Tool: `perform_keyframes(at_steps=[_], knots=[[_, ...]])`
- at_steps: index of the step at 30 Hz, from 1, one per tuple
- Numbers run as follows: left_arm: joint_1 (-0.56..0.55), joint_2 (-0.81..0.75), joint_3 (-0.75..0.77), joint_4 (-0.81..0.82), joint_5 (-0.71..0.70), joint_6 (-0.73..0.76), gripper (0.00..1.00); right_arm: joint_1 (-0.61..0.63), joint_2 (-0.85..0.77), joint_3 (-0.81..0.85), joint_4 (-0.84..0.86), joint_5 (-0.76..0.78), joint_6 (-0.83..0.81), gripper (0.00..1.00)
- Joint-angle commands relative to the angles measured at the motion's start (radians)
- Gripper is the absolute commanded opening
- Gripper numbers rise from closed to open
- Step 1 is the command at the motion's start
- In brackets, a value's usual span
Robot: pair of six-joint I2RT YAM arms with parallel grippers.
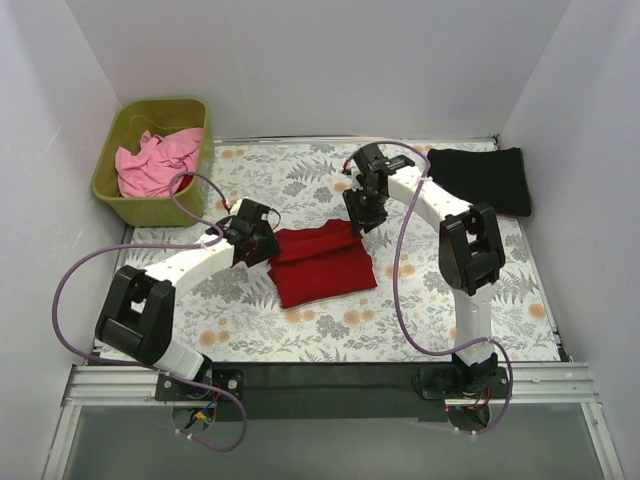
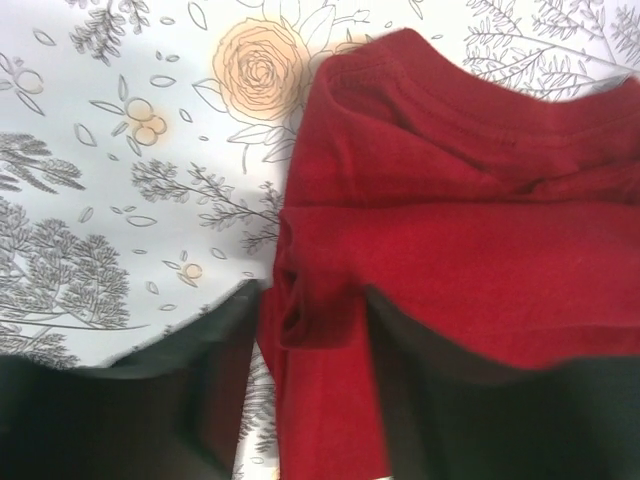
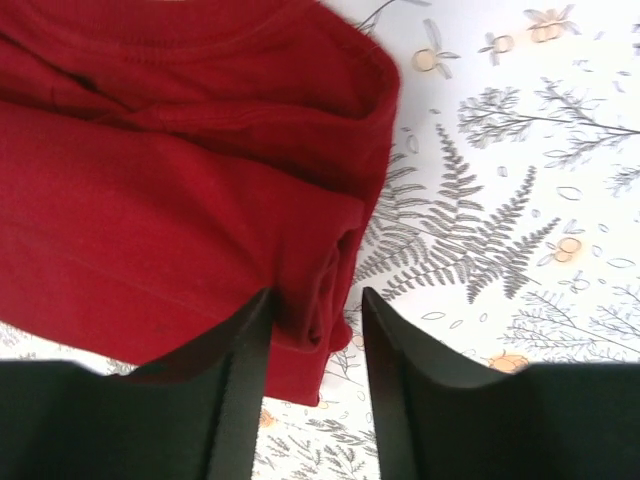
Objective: Fold and stack the t-shirts
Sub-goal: Fold the tshirt
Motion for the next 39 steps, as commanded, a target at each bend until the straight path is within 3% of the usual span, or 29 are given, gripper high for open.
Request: perform_keyframes(at_steps=[1, 2, 5, 8, 13, 16, 22, 29, 33, 39], knots=[[0.012, -0.091, -0.009, -0.009, -0.040, 0.006, 0.48, -0.011, -0.076, 0.015, 0.045, 0.045, 0.007, 0.42], [0.010, -0.113, -0.008, -0.010, -0.043, 0.009, 0.61, -0.010, -0.099, 0.005, 0.069, 0.063, 0.013, 0.44], [0.009, -0.203, -0.002, -0.016, -0.046, 0.022, 0.77, -0.007, -0.217, -0.089, 0.161, 0.065, 0.020, 0.48], [0.001, -0.283, -0.006, -0.021, 0.003, 0.019, 0.77, 0.013, -0.339, -0.239, 0.241, 0.017, 0.032, 0.49], [-0.119, -0.311, -0.052, -0.012, 0.054, -0.034, 0.56, 0.051, -0.472, -0.480, 0.480, -0.141, 0.110, 0.44], [-0.201, -0.254, -0.072, 0.024, 0.048, -0.040, 0.53, 0.067, -0.442, -0.539, 0.540, -0.213, 0.125, 0.40], [-0.212, -0.158, -0.084, 0.108, -0.030, -0.005, 0.52, 0.070, -0.304, -0.493, 0.642, -0.284, 0.136, 0.40], [-0.071, -0.024, -0.038, 0.235, 0.046, 0.082, 0.48, 0.010, -0.140, -0.385, 0.746, -0.368, 0.165, 0.40], [-0.010, 0.097, 0.012, 0.275, 0.086, 0.116, 0.46, -0.071, -0.080, -0.417, 0.893, -0.440, 0.234, 0.40], [0.056, 0.215, 0.046, 0.304, 0.162, 0.093, 0.46, -0.145, -0.052, -0.474, 0.979, -0.492, 0.299, 0.39]])
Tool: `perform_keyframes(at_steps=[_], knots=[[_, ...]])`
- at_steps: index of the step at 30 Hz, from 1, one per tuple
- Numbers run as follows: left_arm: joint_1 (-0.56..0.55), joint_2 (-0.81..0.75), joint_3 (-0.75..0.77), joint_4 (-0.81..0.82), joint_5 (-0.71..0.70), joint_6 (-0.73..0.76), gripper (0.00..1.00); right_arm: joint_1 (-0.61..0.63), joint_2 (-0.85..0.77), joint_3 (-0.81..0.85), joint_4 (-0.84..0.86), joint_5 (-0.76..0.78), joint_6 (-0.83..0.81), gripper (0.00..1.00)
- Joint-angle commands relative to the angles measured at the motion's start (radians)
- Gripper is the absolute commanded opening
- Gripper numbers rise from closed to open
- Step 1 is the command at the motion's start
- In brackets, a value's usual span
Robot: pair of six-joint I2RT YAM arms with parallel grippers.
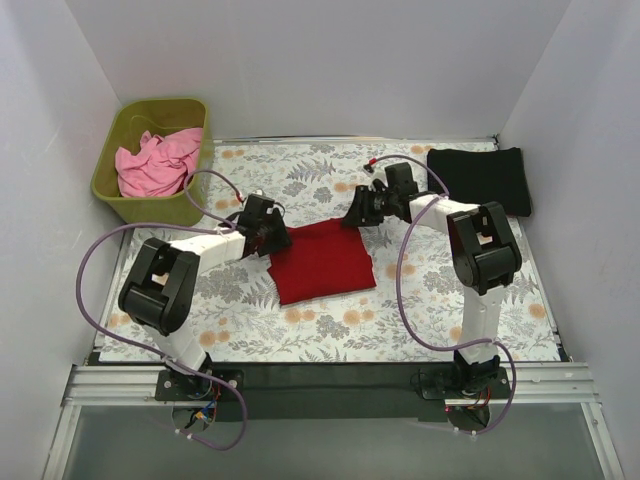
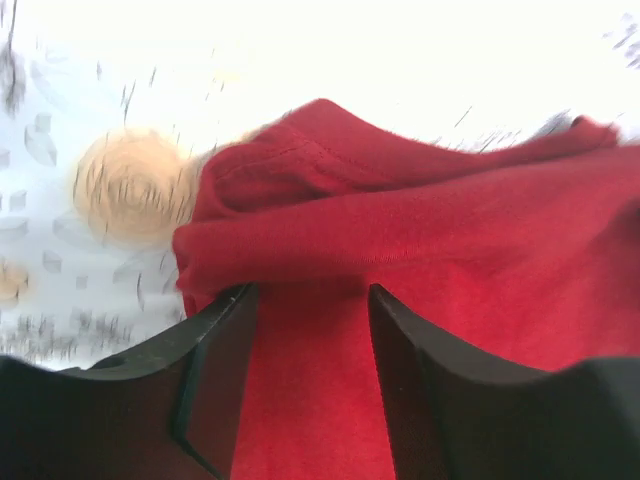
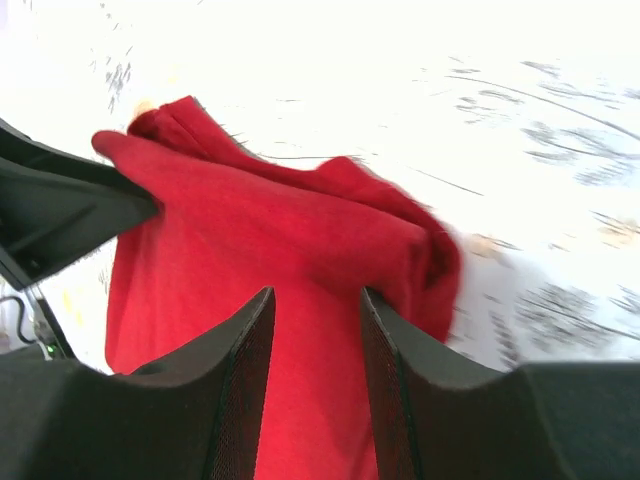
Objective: Fold and stack the t-shirts
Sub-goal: Fold the tshirt
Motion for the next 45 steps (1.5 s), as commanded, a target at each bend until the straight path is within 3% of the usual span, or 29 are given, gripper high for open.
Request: perform_keyframes(at_steps=[1, 7, 10, 14, 18, 23, 30, 33, 38, 42, 45], knots=[[0.036, 0.018, 0.028, 0.031, 0.056, 0.008, 0.49, -0.024, -0.005, -0.027, 0.106, -0.068, 0.048, 0.39], [0.040, -0.119, 0.018, 0.063, 0.166, 0.002, 0.66, -0.019, -0.100, -0.068, 0.186, -0.126, 0.101, 0.39], [0.040, -0.166, -0.021, 0.123, 0.163, 0.001, 0.66, -0.016, -0.121, -0.084, 0.295, -0.169, 0.175, 0.39], [0.047, -0.111, -0.037, 0.171, 0.145, -0.025, 0.46, -0.009, -0.065, -0.061, 0.361, -0.214, 0.223, 0.39], [0.063, -0.026, -0.044, 0.223, 0.136, -0.042, 0.35, -0.010, 0.007, -0.043, 0.390, -0.217, 0.233, 0.38], [0.120, 0.069, -0.034, 0.267, 0.171, -0.073, 0.27, -0.039, 0.124, -0.024, 0.417, -0.208, 0.250, 0.38], [0.163, 0.170, -0.007, 0.298, 0.264, -0.096, 0.26, -0.091, 0.205, -0.035, 0.453, -0.224, 0.267, 0.37], [0.163, 0.128, -0.002, 0.289, 0.300, -0.088, 0.35, -0.096, 0.141, -0.065, 0.454, -0.241, 0.263, 0.37], [0.159, -0.084, -0.027, 0.225, 0.355, -0.108, 0.53, -0.087, -0.061, -0.153, 0.454, -0.270, 0.287, 0.37], [0.130, -0.252, -0.079, 0.124, 0.401, -0.122, 0.54, -0.021, -0.190, -0.242, 0.454, -0.303, 0.298, 0.37], [0.062, -0.365, -0.139, 0.060, 0.401, -0.133, 0.47, 0.046, -0.255, -0.303, 0.456, -0.324, 0.312, 0.33]])
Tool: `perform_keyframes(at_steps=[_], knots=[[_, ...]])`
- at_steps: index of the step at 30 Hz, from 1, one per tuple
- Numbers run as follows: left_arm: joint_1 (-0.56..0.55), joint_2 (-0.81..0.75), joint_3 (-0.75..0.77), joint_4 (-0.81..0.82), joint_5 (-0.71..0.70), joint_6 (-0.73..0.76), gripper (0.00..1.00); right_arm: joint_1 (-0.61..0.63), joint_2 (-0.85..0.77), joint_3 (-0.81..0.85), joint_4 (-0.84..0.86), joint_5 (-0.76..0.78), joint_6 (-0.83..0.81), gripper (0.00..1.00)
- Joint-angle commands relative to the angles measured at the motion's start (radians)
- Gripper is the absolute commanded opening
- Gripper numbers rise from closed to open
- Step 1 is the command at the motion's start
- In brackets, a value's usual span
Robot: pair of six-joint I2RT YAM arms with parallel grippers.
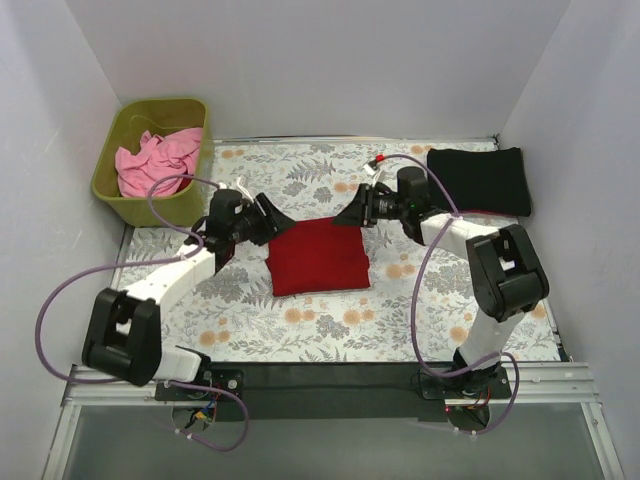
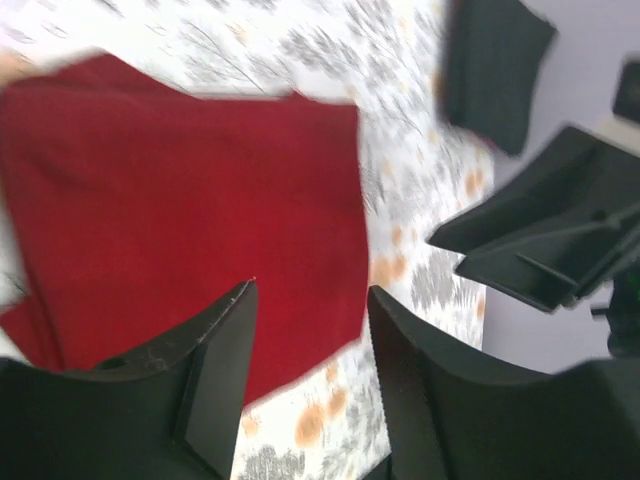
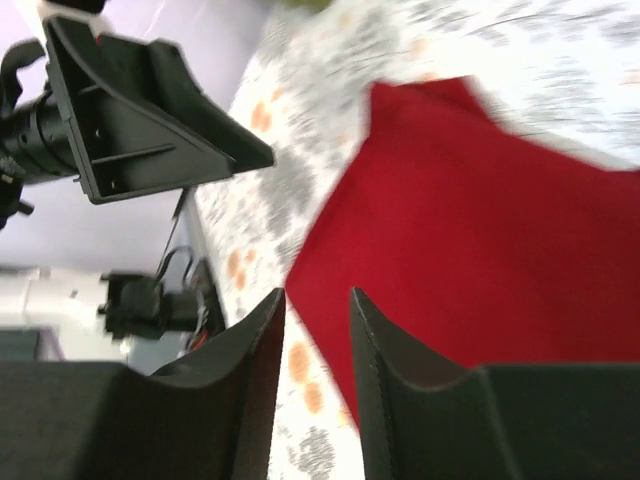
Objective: Fold and stack the t-shirts
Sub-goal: Fold the tshirt
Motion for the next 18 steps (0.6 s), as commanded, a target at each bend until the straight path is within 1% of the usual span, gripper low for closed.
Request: perform_keyframes(at_steps=[1, 3, 4, 5, 9, 10, 13, 14, 18], knots=[[-0.073, -0.127, -0.091, -0.116, 0.035, -0.013, 0.45, 0.094, -0.073, -0.066, 0.022, -0.056, 0.014, 0.32], [-0.103, -0.162, -0.145, -0.129, 0.029, -0.032, 0.40, 0.161, -0.068, -0.086, 0.022, -0.056, 0.006, 0.27], [-0.105, -0.167, -0.170, -0.129, 0.027, -0.038, 0.32, 0.181, -0.053, -0.091, 0.023, -0.048, 0.006, 0.26], [-0.106, -0.167, -0.217, -0.127, 0.026, -0.044, 0.29, 0.218, -0.041, -0.091, 0.022, -0.044, 0.002, 0.23], [-0.108, -0.133, -0.285, -0.124, -0.008, -0.047, 0.15, 0.287, 0.042, -0.079, 0.023, -0.033, -0.014, 0.15], [-0.108, -0.114, -0.293, -0.121, -0.005, -0.053, 0.13, 0.295, 0.089, -0.076, 0.025, -0.041, -0.015, 0.15], [-0.107, -0.071, -0.314, -0.122, -0.016, -0.069, 0.08, 0.301, 0.164, -0.094, 0.037, -0.027, -0.023, 0.11], [-0.106, -0.063, -0.317, -0.132, -0.023, -0.075, 0.05, 0.292, 0.178, -0.102, 0.039, -0.016, -0.029, 0.10], [-0.091, -0.017, -0.322, -0.162, -0.043, -0.095, 0.01, 0.249, 0.234, -0.146, 0.055, -0.021, -0.037, 0.09]])
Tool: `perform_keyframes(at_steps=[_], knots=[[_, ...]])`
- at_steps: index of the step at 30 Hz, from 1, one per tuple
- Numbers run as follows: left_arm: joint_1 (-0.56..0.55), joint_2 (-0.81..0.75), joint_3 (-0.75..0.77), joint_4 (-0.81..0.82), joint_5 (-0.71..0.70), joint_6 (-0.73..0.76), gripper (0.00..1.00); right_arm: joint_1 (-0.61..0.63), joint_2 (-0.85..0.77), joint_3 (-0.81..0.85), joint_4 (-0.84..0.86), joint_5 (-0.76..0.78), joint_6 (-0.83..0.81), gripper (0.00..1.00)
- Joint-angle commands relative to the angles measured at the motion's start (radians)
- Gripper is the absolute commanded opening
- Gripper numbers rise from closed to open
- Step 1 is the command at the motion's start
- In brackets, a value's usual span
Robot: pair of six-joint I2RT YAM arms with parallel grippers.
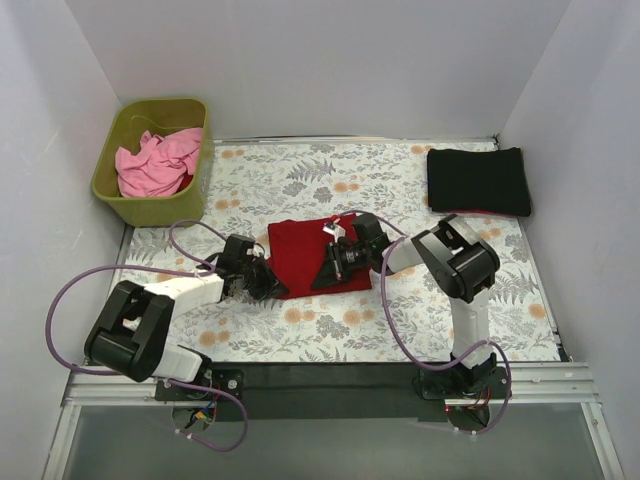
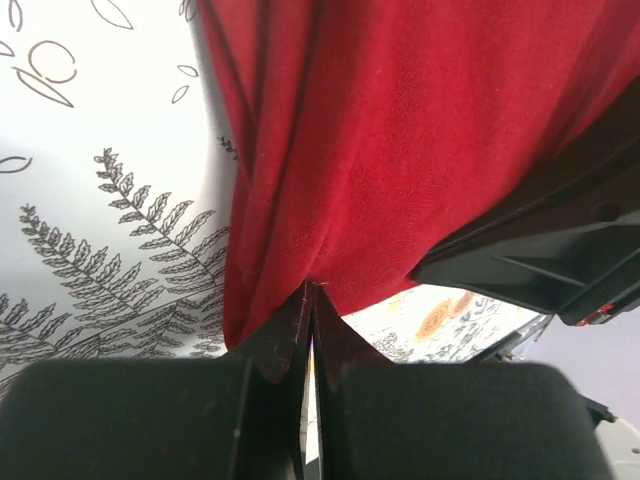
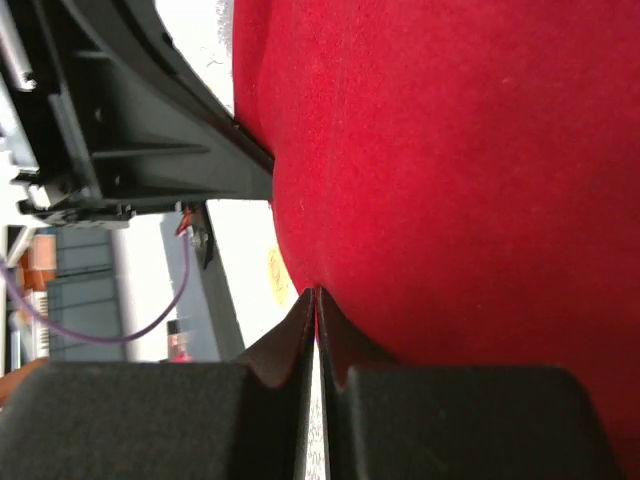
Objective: Fold and stack the t-shirts
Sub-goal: Fold the tshirt
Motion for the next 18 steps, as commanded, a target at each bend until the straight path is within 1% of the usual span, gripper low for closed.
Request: perform_keyframes(at_steps=[1, 3, 4, 7, 9, 12, 13, 16, 18], knots=[[0.019, 0.035, -0.004, -0.046, -0.045, -0.014, 0.01, -0.044, 0.010, -0.044, 0.024, -0.007, -0.034, 0.09], [0.026, 0.041, -0.001, -0.052, -0.043, -0.014, 0.00, -0.070, -0.026, -0.060, 0.027, -0.028, -0.035, 0.09], [0.026, 0.040, 0.005, -0.054, -0.045, -0.014, 0.00, -0.079, -0.084, -0.080, 0.024, -0.031, -0.048, 0.09], [0.026, 0.034, 0.016, -0.070, -0.057, -0.005, 0.00, -0.150, -0.178, -0.100, 0.023, -0.053, -0.058, 0.09], [0.028, 0.025, 0.017, -0.080, -0.068, -0.003, 0.00, -0.185, -0.200, -0.118, 0.021, -0.059, -0.074, 0.09], [0.031, 0.014, 0.022, -0.094, -0.083, 0.000, 0.00, -0.242, -0.172, -0.150, 0.021, -0.082, -0.088, 0.09], [0.034, 0.012, 0.022, -0.097, -0.088, 0.000, 0.00, -0.259, -0.137, -0.159, 0.020, -0.091, -0.092, 0.09], [0.045, 0.003, 0.021, -0.112, -0.100, 0.005, 0.00, -0.282, -0.076, -0.204, 0.024, -0.084, -0.111, 0.09], [0.052, -0.003, 0.021, -0.117, -0.102, 0.011, 0.00, -0.288, -0.065, -0.228, 0.026, -0.077, -0.124, 0.09]])
